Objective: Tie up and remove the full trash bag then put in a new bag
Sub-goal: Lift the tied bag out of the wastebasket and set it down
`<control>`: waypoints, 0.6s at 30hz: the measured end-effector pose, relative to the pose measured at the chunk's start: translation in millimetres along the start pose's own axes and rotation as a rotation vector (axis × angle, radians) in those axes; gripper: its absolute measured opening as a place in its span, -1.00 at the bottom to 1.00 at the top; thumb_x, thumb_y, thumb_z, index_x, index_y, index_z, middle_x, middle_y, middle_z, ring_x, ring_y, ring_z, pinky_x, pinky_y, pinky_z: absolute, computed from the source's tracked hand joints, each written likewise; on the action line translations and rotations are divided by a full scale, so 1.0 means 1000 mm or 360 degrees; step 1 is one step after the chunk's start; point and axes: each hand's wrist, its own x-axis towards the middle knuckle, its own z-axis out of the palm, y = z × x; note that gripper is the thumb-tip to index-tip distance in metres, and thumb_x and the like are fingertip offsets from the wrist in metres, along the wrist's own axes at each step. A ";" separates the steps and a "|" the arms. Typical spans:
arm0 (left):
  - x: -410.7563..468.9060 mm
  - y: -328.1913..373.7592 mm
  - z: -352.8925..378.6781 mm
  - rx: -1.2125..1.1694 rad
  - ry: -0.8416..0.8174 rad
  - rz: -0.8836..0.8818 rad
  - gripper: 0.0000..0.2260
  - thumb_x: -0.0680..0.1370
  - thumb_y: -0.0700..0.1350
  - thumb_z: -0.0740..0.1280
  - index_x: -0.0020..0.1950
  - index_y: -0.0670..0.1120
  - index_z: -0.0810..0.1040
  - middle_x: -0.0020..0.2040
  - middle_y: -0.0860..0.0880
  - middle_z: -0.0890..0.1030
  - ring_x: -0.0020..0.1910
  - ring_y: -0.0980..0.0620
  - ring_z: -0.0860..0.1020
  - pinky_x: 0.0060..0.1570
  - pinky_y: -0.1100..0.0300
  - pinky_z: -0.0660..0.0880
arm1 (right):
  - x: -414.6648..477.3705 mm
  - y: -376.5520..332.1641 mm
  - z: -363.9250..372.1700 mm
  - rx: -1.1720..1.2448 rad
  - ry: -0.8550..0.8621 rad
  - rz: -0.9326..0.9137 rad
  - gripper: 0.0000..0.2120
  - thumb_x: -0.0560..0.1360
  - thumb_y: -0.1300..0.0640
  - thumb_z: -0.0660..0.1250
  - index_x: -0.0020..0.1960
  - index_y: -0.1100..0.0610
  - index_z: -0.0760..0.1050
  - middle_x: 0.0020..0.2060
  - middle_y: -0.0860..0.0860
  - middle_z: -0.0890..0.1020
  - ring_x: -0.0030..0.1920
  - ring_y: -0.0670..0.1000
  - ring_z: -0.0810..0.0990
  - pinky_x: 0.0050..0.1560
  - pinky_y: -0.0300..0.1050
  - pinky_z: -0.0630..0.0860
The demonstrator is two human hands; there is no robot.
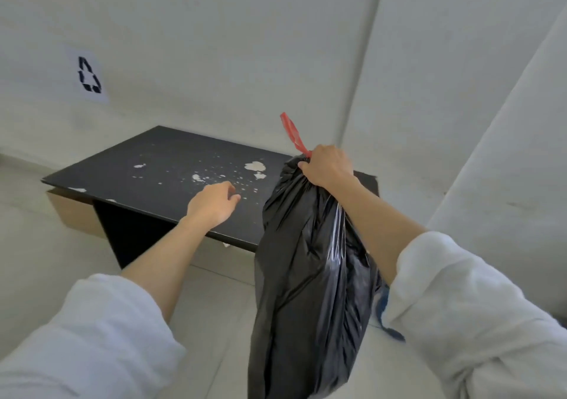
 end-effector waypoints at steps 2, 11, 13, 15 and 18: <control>0.017 -0.043 -0.018 -0.0014 0.0031 -0.0013 -0.67 0.62 0.05 0.15 0.33 -0.04 0.44 0.24 -0.07 0.55 0.16 -0.11 0.53 0.12 -0.01 0.50 | 0.018 -0.054 0.016 0.0072 -0.0049 -0.0010 -0.64 0.57 -0.02 0.23 0.16 0.26 0.48 0.00 0.15 0.60 0.03 0.19 0.58 -0.18 -0.08 0.41; 0.078 -0.269 -0.125 0.0107 -0.0018 -0.0067 -0.65 0.62 0.06 0.15 0.35 -0.04 0.41 0.25 -0.10 0.55 0.18 -0.13 0.53 0.15 -0.02 0.49 | 0.048 -0.307 0.094 0.0266 -0.0121 -0.0019 -0.58 0.60 -0.10 0.16 0.22 0.24 0.46 0.07 0.15 0.59 0.11 0.21 0.57 -0.14 -0.07 0.38; 0.095 -0.328 -0.144 0.0142 -0.0020 -0.0056 -0.64 0.62 0.06 0.15 0.36 -0.05 0.40 0.26 -0.10 0.54 0.19 -0.13 0.52 0.17 -0.02 0.48 | 0.055 -0.364 0.114 0.0265 -0.0075 -0.0008 -0.57 0.60 -0.11 0.15 0.21 0.23 0.46 0.01 0.13 0.59 0.08 0.20 0.58 -0.16 -0.07 0.38; 0.111 -0.388 -0.164 0.0160 -0.0001 -0.0058 -0.65 0.62 0.05 0.16 0.35 -0.06 0.41 0.25 -0.11 0.55 0.18 -0.14 0.52 0.16 -0.02 0.48 | 0.063 -0.423 0.138 0.0275 -0.0058 0.0007 -0.58 0.60 -0.11 0.14 0.19 0.23 0.47 -0.12 0.09 0.54 0.04 0.19 0.58 -0.18 -0.07 0.38; 0.134 -0.475 -0.195 0.0174 0.0018 -0.0072 -0.67 0.62 0.02 0.16 0.32 -0.07 0.44 0.24 -0.10 0.56 0.19 -0.15 0.51 0.14 0.00 0.48 | 0.074 -0.510 0.171 0.0347 -0.0077 0.0059 -0.58 0.60 -0.12 0.14 0.16 0.23 0.47 -0.17 0.08 0.50 0.02 0.19 0.58 -0.19 -0.06 0.39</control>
